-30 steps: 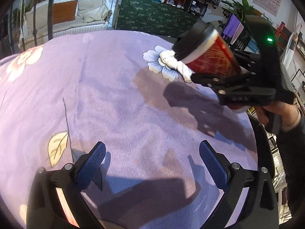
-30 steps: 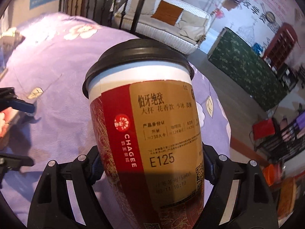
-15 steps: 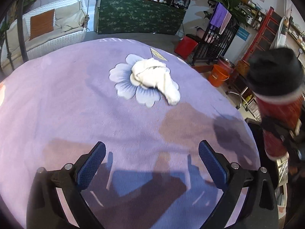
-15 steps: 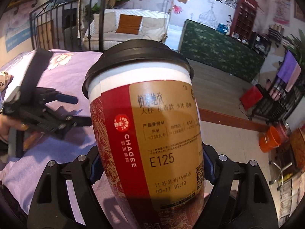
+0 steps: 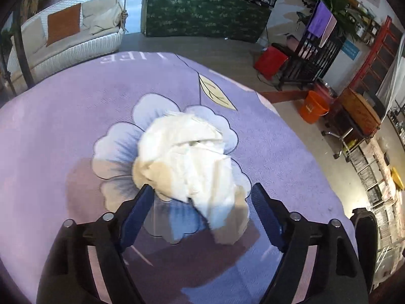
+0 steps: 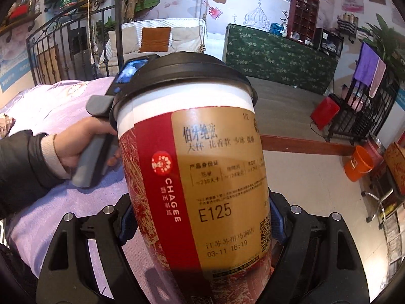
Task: Collect trash
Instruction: 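Grasp the red CHAGEE cup with the right tool while the left tool grasps the white tissue, then carry the red cup over the bin and open the right tool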
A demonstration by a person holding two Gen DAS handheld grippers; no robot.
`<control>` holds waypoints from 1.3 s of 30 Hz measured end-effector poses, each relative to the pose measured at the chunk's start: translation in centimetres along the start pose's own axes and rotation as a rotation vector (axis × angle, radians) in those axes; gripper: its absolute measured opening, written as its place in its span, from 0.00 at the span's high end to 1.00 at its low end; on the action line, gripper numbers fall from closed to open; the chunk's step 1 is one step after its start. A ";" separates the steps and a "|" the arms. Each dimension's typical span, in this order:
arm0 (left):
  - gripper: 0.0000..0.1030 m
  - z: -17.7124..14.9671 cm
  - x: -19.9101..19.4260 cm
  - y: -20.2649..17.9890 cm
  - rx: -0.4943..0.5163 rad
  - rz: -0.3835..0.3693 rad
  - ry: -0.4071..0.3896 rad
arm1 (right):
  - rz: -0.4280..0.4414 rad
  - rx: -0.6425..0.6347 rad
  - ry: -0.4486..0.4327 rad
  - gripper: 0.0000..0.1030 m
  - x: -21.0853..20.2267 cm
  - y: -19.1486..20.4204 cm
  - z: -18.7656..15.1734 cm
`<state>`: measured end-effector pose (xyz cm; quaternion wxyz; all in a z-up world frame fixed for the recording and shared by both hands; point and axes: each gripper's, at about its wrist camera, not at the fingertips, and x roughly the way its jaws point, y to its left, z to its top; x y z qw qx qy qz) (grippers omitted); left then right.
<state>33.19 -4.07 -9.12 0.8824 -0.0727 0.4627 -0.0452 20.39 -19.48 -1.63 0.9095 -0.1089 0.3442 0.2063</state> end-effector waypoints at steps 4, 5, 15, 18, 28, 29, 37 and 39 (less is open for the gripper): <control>0.46 -0.6 -0.1 -1.2 0.062 0.101 -0.022 | -0.006 0.006 -0.003 0.22 0.0 0.2 0.0; 0.51 -0.8 -0.4 -1.2 0.058 0.096 -0.023 | -0.005 0.009 -0.006 0.22 0.0 0.2 0.0; 0.89 -2.3 -4.0 -1.4 0.081 -0.010 -0.087 | -0.003 0.066 -0.045 0.22 -1.3 0.3 -0.6; 0.90 -3.7 -6.6 -2.5 0.141 -0.036 -0.137 | -0.002 0.083 -0.048 0.22 -1.8 0.1 -0.9; 0.90 -7.9 -12.5 -3.1 0.147 -0.194 -0.177 | -0.023 0.180 -0.066 0.22 -4.3 -0.7 -3.1; 0.90 -8.5 -13.0 -3.0 0.141 -0.210 -0.178 | -0.027 0.187 -0.068 0.22 -4.6 -0.8 -3.4; 0.90 -11.7 -14.9 -2.2 0.092 -0.296 -0.166 | -0.063 0.274 -0.070 0.22 -6.7 -2.1 -6.4; 0.90 -12.4 -15.2 -2.7 0.093 -0.308 -0.161 | -0.079 0.303 -0.065 0.22 -7.0 -2.7 -7.5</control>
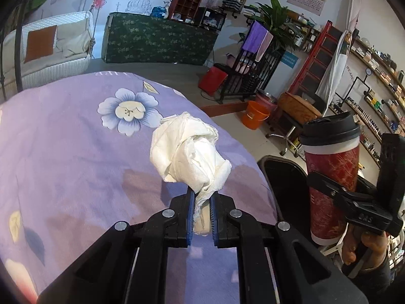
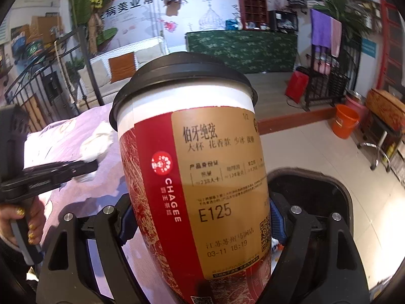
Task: Collect trash
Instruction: 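Carry the red cup over the bin and open the right tool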
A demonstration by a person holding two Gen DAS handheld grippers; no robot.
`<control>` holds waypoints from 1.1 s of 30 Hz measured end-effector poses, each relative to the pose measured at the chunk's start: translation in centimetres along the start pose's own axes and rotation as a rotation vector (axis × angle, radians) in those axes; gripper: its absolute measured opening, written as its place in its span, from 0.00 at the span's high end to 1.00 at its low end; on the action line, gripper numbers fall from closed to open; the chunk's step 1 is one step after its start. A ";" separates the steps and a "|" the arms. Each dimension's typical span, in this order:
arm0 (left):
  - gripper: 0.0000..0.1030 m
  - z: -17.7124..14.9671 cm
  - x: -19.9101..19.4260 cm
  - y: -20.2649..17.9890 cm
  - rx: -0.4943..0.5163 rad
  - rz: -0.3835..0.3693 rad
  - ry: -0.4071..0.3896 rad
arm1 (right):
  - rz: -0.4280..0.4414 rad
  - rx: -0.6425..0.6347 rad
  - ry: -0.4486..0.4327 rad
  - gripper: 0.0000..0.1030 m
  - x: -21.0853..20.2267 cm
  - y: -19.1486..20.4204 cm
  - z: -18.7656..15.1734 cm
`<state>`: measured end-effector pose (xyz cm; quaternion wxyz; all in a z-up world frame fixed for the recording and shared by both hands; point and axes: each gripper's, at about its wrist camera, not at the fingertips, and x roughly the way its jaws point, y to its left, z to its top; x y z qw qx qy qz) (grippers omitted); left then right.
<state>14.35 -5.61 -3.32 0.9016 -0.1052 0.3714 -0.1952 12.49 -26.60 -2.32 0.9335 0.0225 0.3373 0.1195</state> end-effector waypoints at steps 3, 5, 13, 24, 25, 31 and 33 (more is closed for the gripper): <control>0.90 -1.0 -0.3 -1.6 0.014 -0.025 0.004 | -0.046 0.053 0.007 0.22 -0.5 -1.8 -1.3; 0.90 -1.4 -0.3 -2.7 0.030 -0.050 0.010 | -0.075 0.088 0.011 0.22 -0.7 -3.0 -2.0; 0.90 -2.7 0.1 -7.2 0.122 -0.126 0.027 | -0.217 0.288 0.140 0.22 1.7 -9.9 -5.7; 0.90 -3.4 0.5 -8.8 0.171 -0.161 0.042 | -0.307 0.389 0.333 0.23 7.2 -12.7 -7.7; 0.90 -3.5 0.5 -8.9 0.168 -0.166 0.045 | -0.297 0.401 0.336 0.23 7.4 -13.0 -7.8; 0.90 -3.8 0.7 -9.6 0.176 -0.175 0.056 | -0.260 0.471 0.385 0.22 9.9 -14.8 -7.8; 0.90 -3.9 0.8 -9.7 0.178 -0.175 0.058 | -0.268 0.480 0.410 0.21 10.5 -14.9 -7.9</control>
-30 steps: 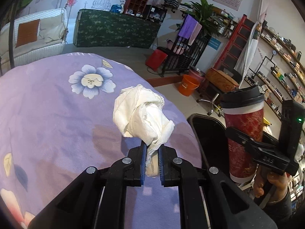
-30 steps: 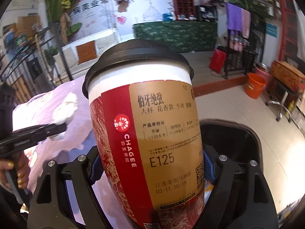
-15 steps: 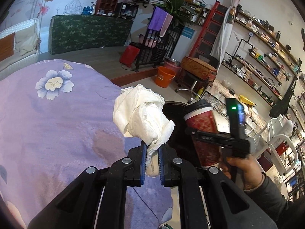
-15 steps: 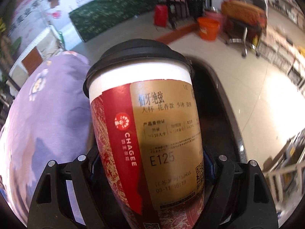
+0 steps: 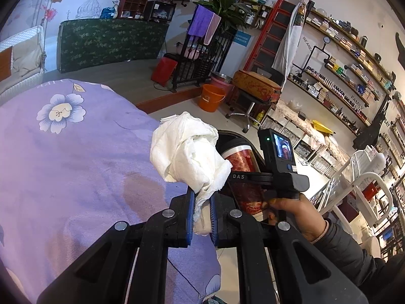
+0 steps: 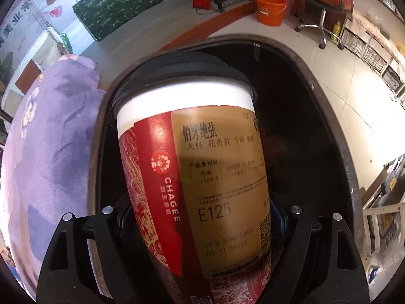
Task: Collect trash
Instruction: 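Carry the red cup over the bin and open the right tool, then move the white tissue over the bin and open the left tool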
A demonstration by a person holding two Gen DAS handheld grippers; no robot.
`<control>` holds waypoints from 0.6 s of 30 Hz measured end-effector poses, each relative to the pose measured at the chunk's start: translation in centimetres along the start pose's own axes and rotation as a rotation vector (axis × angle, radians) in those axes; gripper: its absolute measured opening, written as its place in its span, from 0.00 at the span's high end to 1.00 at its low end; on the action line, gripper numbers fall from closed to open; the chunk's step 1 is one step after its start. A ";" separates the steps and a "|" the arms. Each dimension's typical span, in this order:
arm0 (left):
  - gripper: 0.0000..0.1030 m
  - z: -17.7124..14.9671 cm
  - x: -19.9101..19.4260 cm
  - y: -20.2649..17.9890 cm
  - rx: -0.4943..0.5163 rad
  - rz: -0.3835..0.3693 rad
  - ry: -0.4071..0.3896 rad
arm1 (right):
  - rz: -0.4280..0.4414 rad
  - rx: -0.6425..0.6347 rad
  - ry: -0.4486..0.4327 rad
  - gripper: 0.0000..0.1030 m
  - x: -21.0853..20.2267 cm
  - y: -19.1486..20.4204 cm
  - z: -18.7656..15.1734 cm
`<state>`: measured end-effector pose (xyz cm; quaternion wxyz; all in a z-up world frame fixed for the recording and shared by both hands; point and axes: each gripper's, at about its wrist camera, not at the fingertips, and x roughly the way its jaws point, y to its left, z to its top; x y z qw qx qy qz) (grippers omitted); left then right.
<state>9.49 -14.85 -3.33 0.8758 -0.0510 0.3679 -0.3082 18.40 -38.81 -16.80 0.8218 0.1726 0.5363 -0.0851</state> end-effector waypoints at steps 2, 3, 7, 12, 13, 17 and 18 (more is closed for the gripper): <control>0.90 0.0 0.3 0.0 -0.002 -0.004 0.006 | 0.012 0.011 0.007 0.21 0.1 -0.1 0.0; 0.90 0.0 0.4 0.0 -0.004 -0.006 0.010 | 0.016 0.016 0.004 0.21 -0.2 -0.2 -0.1; 0.90 -0.2 0.9 -0.1 -0.006 -0.011 0.027 | 0.026 0.020 -0.026 0.18 -1.7 -0.4 0.0; 0.90 -0.2 2.0 -0.8 0.012 -0.029 0.055 | 0.035 0.034 -0.090 0.18 -4.7 -1.1 -1.4; 0.90 -0.2 2.3 -0.9 0.015 -0.031 0.061 | 0.033 0.030 -0.105 0.18 -5.3 -1.2 -1.6; 0.90 -0.1 3.8 -2.1 0.039 -0.056 0.095 | -0.007 0.006 -0.193 0.18 -8.0 -1.5 -2.0; 0.90 -0.1 4.1 -2.5 0.051 -0.056 0.101 | -0.024 0.004 -0.224 0.18 -8.8 -1.6 -2.1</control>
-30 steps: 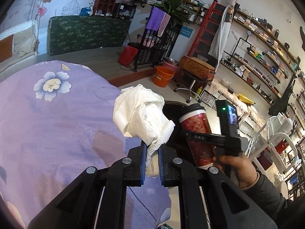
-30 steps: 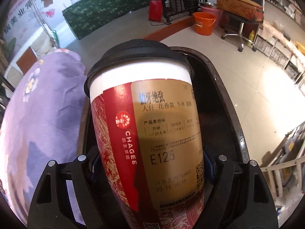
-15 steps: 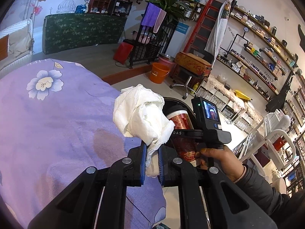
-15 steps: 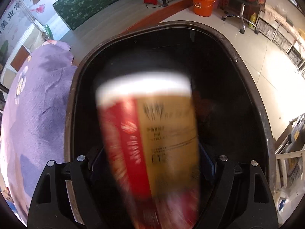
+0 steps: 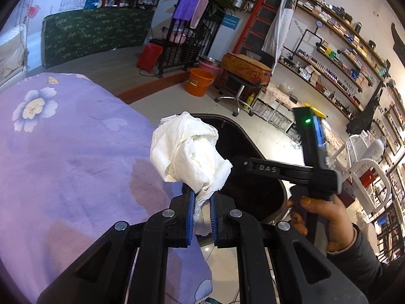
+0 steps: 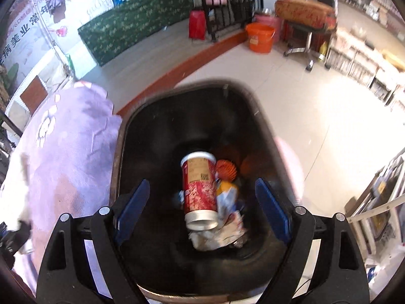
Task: Collect trash
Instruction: 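Move the white tissue over the bin and open the left tool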
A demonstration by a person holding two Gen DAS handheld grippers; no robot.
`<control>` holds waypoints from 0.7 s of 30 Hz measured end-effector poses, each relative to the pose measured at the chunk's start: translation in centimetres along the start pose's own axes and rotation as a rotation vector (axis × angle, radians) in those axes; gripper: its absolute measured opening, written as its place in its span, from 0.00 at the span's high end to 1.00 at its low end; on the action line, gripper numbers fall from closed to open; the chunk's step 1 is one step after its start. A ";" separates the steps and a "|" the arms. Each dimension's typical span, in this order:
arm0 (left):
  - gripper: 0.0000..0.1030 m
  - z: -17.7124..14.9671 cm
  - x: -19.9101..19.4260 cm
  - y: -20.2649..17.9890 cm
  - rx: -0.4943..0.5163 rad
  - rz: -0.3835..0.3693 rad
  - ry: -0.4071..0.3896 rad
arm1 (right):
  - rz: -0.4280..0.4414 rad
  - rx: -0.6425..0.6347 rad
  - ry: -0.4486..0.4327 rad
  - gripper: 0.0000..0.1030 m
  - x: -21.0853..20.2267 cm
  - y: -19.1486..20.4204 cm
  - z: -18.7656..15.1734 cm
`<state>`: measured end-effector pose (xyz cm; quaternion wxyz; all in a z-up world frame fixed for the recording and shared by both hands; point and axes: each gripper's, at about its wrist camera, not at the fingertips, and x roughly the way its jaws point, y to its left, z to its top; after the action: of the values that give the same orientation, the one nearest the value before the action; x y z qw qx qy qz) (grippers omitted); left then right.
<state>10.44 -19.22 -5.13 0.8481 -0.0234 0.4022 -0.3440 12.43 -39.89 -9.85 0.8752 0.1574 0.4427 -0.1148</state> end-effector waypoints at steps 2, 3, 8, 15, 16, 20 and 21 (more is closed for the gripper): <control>0.90 0.3 0.9 -0.8 0.026 -0.010 0.017 | -0.026 0.000 -0.044 0.17 -1.1 -0.3 0.2; 0.90 0.5 1.3 -1.2 0.035 -0.017 0.025 | -0.042 0.004 -0.067 0.17 -1.7 -0.5 0.3; 0.90 1.3 3.6 -3.4 0.101 -0.035 0.069 | -0.068 0.044 -0.122 0.16 -3.5 -2.0 1.0; 0.90 1.6 6.7 -5.1 0.163 -0.038 0.137 | -0.102 0.089 -0.133 0.16 -4.3 -4.4 0.6; 0.90 1.7 6.9 -5.2 0.168 -0.041 0.142 | -0.107 0.097 -0.133 0.16 -4.3 -4.8 0.5; 0.89 1.8 7.8 -5.2 0.192 -0.021 0.148 | -0.122 0.120 -0.133 0.16 -4.5 -6.0 0.5; 0.87 1.9 8.1 -5.0 0.193 -0.023 0.161 | -0.122 0.126 -0.131 0.16 -4.4 -6.2 0.5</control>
<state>12.48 -28.36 -7.68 0.8076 0.0814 0.4335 -0.3915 8.07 -45.56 -7.07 0.8821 0.1769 0.3851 -0.2057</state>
